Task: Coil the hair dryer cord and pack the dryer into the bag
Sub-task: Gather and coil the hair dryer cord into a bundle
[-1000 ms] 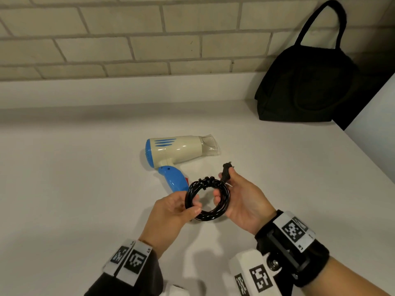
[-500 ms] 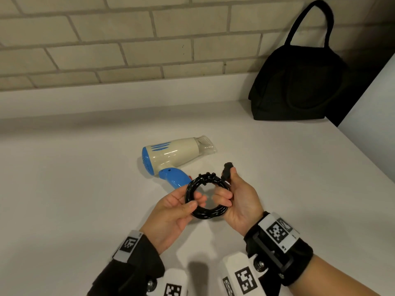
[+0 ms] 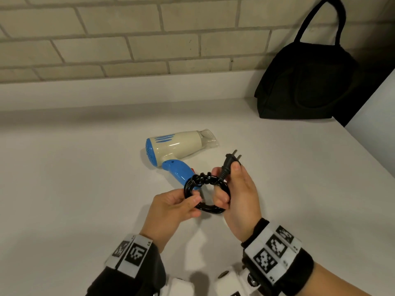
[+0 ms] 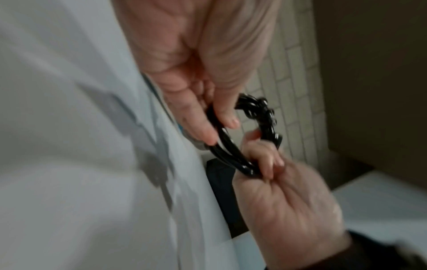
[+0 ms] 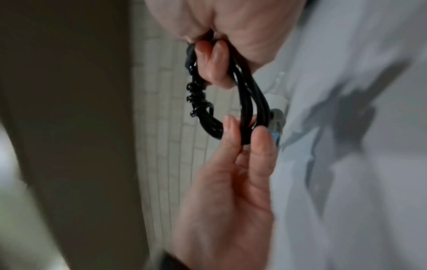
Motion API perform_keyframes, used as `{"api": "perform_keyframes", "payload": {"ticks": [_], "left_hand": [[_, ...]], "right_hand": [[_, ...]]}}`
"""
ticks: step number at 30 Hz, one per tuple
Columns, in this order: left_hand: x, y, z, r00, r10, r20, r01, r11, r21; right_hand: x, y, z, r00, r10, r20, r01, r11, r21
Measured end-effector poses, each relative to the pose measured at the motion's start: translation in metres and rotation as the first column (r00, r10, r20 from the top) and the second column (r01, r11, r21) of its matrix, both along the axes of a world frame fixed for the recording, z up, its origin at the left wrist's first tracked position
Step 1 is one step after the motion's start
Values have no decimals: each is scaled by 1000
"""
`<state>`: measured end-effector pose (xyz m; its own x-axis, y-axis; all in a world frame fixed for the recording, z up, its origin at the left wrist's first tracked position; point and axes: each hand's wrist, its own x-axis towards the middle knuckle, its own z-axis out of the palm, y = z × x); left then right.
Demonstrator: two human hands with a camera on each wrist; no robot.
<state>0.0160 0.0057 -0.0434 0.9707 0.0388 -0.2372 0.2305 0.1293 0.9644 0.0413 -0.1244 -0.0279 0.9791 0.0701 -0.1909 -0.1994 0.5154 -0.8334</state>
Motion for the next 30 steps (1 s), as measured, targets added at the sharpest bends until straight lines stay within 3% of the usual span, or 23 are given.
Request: {"api": "perform_keyframes", "payload": {"ticks": [3,6,8,10,12,16,20,26,30], "left_hand": [[0,5,-7,998,-57,-18,55,995,-78],[-1,9,-13,990,-122,-76,109,982,-156],[-1,12,-13,977,-187,-102,173,976,-130],[3,15,-9,970,-227,-84,230,973,29],[9,17,-1,977,-213,-4,211,962,172],[18,15,5,980,-196,38,181,953,243],[20,21,-3,998,-54,23,43,940,337],[18,37,-2,998,20,64,-48,881,471],[17,45,-8,998,55,26,-61,885,461]], "right_hand": [[10,-6,-3,944,191,-269,-83,926,368],[14,-7,-6,909,279,-310,-122,889,441],[18,-7,-6,906,271,-325,-136,913,384],[23,-8,-10,920,227,-320,-143,953,266],[26,-9,-11,934,217,-282,-191,975,117],[28,-10,-8,936,257,-239,-287,953,-96],[33,-14,-8,936,252,-245,-335,851,-404],[21,-14,-19,885,418,-204,-445,638,-629],[14,-5,-30,904,399,-153,-408,697,-589]]}}
